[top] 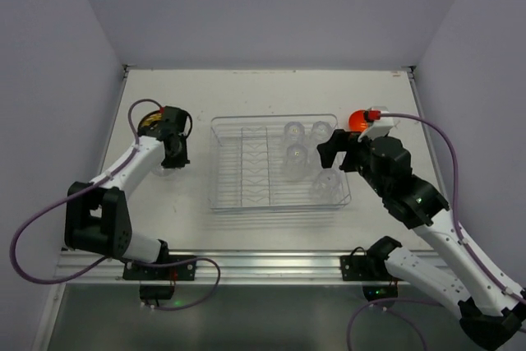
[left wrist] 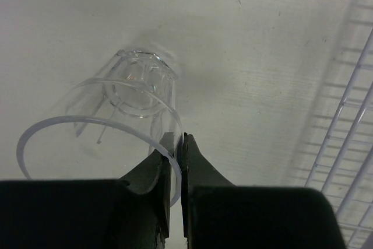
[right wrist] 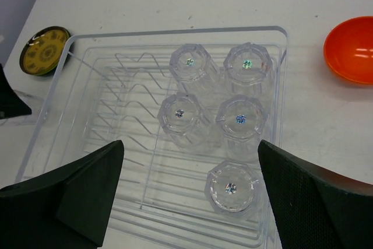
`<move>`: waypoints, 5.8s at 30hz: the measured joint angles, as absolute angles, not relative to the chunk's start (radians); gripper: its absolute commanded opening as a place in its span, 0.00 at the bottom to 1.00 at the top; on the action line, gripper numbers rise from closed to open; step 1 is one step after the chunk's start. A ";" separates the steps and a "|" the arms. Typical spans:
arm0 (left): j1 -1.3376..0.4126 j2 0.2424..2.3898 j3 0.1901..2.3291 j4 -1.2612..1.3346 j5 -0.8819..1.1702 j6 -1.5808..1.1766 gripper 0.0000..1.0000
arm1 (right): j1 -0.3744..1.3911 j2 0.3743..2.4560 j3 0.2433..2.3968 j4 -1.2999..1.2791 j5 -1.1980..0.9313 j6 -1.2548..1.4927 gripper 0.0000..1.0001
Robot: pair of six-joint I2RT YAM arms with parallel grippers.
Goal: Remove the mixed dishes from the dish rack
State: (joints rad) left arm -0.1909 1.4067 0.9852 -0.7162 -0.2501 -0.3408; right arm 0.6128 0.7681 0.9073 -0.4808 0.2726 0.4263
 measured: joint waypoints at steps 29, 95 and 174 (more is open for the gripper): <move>-0.191 1.357 1.064 -0.749 -0.133 -0.263 1.00 | 0.613 0.749 0.891 -0.481 0.166 0.403 0.99; -0.237 0.395 0.706 -0.540 -0.232 -0.431 1.00 | 0.722 1.695 1.268 -0.646 0.405 0.657 0.77; -0.952 0.834 1.046 -0.408 -0.332 -0.582 0.00 | 0.739 0.392 0.744 -0.311 0.096 0.533 0.99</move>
